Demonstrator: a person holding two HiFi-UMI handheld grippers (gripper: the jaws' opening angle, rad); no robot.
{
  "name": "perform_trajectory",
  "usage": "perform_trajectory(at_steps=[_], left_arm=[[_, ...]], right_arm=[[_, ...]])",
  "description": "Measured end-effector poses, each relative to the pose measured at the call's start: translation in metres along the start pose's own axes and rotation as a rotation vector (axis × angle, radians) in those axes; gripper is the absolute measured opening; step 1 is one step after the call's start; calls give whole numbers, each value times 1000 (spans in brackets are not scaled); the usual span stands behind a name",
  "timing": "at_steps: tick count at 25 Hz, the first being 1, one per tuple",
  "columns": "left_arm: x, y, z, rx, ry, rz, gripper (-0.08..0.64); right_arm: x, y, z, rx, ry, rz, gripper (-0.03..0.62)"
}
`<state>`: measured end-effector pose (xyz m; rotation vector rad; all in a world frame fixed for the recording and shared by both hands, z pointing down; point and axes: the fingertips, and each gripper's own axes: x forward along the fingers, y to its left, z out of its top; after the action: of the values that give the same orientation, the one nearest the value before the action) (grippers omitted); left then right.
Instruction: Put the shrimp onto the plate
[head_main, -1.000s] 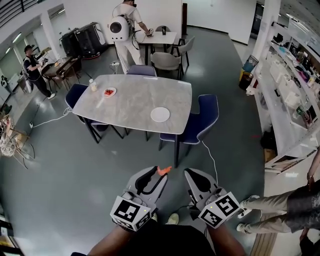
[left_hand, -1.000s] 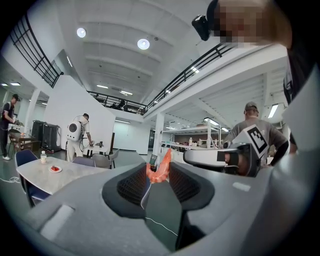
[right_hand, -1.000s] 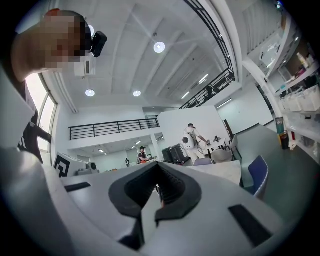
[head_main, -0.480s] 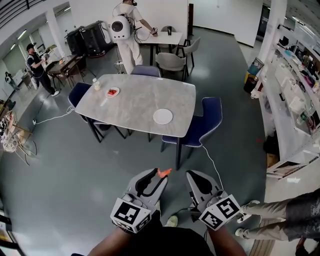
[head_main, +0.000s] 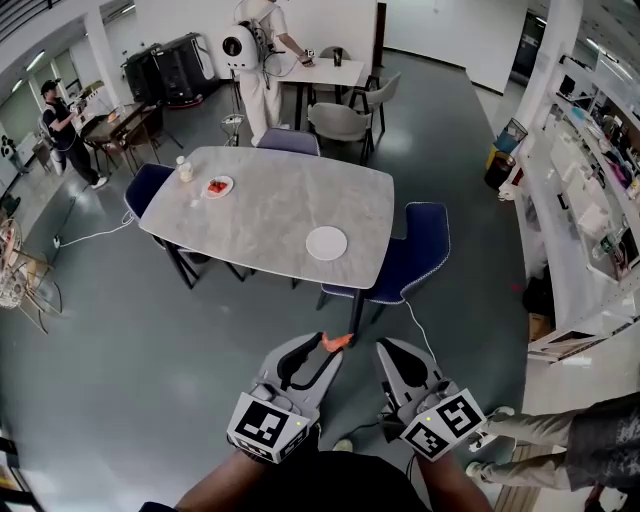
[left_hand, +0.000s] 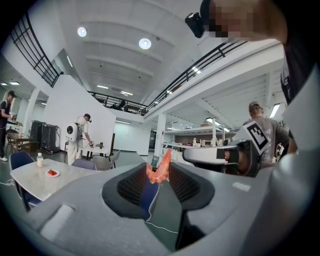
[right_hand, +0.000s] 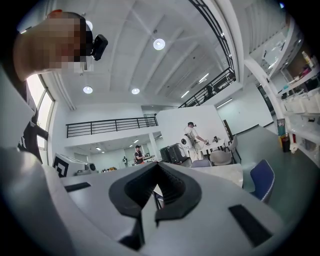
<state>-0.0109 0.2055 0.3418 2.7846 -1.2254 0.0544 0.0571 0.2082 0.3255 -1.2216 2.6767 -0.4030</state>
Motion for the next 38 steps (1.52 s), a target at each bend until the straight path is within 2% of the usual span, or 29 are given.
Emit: perform_trajectory(at_steps=[12,21,30,38], left_arm=[[58,112,5,0,16,-77,135],[84,146,2,10,29,-131,135],[119,177,-10,7,63,-106,135],[177,208,-21,4,105,-71,135]], right_arm=[[115,-35,3,-14,15,-91,2],[150,-53,3,-7,17,-141,2],[181,-87,-2,22,26,-131,2],[222,-146,6,56,36,-98,2]])
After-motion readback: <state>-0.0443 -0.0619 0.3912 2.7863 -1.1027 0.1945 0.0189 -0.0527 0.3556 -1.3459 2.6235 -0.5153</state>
